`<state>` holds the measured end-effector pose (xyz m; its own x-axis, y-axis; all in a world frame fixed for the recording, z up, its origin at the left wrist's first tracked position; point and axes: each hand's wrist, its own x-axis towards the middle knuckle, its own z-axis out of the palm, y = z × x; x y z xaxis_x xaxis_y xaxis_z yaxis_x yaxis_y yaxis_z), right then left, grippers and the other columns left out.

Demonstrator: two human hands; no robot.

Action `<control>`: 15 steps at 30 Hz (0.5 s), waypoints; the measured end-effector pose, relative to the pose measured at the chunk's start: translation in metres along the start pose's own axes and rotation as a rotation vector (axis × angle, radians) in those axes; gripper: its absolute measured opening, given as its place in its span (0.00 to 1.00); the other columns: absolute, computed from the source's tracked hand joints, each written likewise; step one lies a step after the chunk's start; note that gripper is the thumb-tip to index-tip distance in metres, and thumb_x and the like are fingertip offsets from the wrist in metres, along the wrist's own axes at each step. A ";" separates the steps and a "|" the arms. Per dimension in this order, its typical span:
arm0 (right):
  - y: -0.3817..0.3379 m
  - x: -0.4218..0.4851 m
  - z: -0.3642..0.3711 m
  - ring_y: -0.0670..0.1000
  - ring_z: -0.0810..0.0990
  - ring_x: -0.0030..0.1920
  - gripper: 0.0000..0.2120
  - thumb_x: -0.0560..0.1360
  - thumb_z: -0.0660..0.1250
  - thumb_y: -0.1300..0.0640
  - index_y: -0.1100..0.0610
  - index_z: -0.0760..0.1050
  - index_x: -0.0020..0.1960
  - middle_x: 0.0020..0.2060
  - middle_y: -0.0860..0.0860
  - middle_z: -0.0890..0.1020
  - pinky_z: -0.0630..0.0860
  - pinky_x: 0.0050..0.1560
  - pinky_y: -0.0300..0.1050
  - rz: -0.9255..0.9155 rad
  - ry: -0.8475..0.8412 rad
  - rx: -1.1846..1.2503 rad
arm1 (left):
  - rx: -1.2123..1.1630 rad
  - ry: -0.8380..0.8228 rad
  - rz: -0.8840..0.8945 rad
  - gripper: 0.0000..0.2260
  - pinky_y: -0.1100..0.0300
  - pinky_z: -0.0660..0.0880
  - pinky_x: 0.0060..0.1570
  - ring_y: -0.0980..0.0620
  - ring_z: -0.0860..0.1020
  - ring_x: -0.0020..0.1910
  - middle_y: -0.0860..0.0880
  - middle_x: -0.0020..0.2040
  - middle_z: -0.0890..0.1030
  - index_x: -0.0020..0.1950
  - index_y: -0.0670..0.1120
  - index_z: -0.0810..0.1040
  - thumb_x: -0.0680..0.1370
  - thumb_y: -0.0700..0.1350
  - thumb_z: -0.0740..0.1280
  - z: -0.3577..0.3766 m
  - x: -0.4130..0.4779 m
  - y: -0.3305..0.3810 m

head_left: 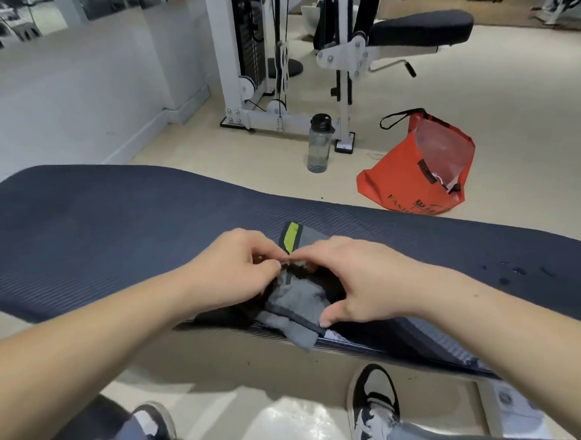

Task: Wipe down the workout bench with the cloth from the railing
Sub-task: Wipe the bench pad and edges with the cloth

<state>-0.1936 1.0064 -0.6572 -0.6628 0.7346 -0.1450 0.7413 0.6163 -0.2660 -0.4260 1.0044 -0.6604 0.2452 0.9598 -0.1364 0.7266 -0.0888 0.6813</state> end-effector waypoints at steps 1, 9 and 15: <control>0.002 0.004 0.003 0.48 0.73 0.61 0.33 0.69 0.74 0.33 0.40 0.71 0.70 0.60 0.42 0.77 0.73 0.62 0.50 -0.033 0.018 -0.081 | 0.008 0.082 0.014 0.11 0.72 0.71 0.43 0.67 0.78 0.42 0.60 0.47 0.84 0.51 0.55 0.86 0.78 0.42 0.67 -0.001 0.002 -0.004; 0.059 0.019 0.001 0.56 0.75 0.61 0.23 0.76 0.64 0.33 0.46 0.76 0.64 0.56 0.49 0.78 0.75 0.57 0.52 0.293 0.158 -0.209 | 0.069 0.214 0.184 0.11 0.74 0.67 0.40 0.71 0.74 0.40 0.59 0.49 0.77 0.58 0.52 0.84 0.79 0.41 0.67 0.002 -0.006 -0.007; 0.042 0.019 -0.002 0.60 0.79 0.59 0.19 0.79 0.63 0.36 0.52 0.68 0.51 0.57 0.55 0.80 0.78 0.51 0.53 0.528 0.082 -0.178 | 0.113 0.223 0.177 0.13 0.64 0.69 0.42 0.76 0.72 0.36 0.60 0.54 0.76 0.64 0.52 0.82 0.80 0.44 0.65 0.004 -0.002 -0.002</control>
<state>-0.1753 1.0470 -0.6688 -0.1923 0.9716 -0.1381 0.9812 0.1926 -0.0113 -0.4249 1.0017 -0.6644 0.2365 0.9605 0.1467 0.7553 -0.2767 0.5941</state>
